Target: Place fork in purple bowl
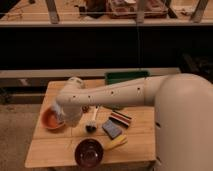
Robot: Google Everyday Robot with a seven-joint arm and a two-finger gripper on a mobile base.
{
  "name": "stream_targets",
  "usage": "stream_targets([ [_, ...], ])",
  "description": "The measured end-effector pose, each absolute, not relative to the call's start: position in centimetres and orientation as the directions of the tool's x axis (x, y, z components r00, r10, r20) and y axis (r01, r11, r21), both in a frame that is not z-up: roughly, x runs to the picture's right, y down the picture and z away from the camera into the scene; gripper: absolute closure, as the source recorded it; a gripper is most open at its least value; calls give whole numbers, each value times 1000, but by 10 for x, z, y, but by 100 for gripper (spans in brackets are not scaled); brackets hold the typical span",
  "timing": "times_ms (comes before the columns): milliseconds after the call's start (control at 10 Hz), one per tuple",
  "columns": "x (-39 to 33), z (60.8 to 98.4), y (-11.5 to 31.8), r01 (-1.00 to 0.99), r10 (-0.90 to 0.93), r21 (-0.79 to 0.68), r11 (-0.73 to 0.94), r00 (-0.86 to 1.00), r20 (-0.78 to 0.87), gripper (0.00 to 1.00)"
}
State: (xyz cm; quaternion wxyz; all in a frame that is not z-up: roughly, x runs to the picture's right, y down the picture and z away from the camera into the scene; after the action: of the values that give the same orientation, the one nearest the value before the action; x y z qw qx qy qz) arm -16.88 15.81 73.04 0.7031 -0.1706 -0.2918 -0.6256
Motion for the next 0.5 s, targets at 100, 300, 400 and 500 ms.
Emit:
stream_targets([
  [100,-162,724,151,979,-787,132,156,42,615,83],
  [300,-153,714,147,979,-802,154,135,16,598,83],
  [400,-150,711,149,978,-806,168,122,-1,592,83],
  [500,-143,709,152,976,-812,185,114,-16,584,83],
])
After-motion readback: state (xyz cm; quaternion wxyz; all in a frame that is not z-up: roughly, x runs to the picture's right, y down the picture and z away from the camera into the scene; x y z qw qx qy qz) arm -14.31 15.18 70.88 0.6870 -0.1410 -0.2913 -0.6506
